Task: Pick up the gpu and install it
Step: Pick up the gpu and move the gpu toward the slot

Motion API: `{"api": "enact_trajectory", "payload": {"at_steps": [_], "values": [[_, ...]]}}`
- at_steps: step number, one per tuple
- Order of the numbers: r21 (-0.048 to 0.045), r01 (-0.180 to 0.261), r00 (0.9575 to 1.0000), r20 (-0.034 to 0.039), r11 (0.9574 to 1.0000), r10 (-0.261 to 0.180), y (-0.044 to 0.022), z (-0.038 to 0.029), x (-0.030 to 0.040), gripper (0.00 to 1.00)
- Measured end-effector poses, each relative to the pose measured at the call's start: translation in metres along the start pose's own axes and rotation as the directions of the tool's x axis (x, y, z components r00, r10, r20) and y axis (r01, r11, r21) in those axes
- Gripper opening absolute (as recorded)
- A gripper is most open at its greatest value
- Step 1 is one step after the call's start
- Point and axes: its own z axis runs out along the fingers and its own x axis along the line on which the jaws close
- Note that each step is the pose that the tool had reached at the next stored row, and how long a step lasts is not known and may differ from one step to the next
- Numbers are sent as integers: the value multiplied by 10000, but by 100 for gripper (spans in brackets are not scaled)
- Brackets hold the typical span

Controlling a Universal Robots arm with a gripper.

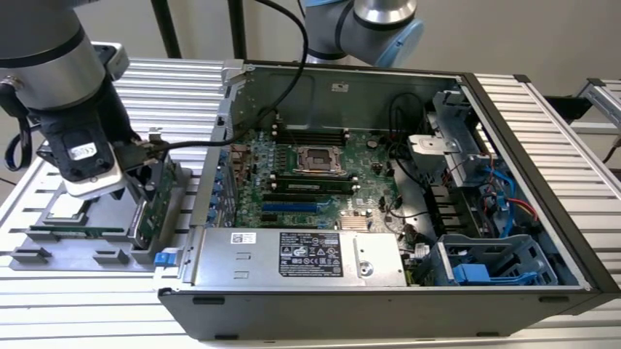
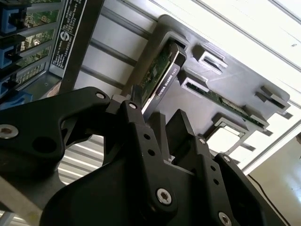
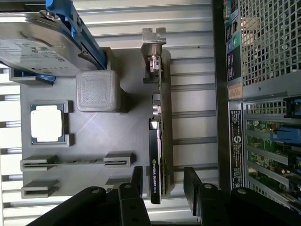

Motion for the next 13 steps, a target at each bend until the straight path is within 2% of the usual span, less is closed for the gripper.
{"api": "enact_trajectory", "payload": {"at_steps": [13], "values": [[-1,-1,10000,1,10000,1,-1,30,1,100]]}}
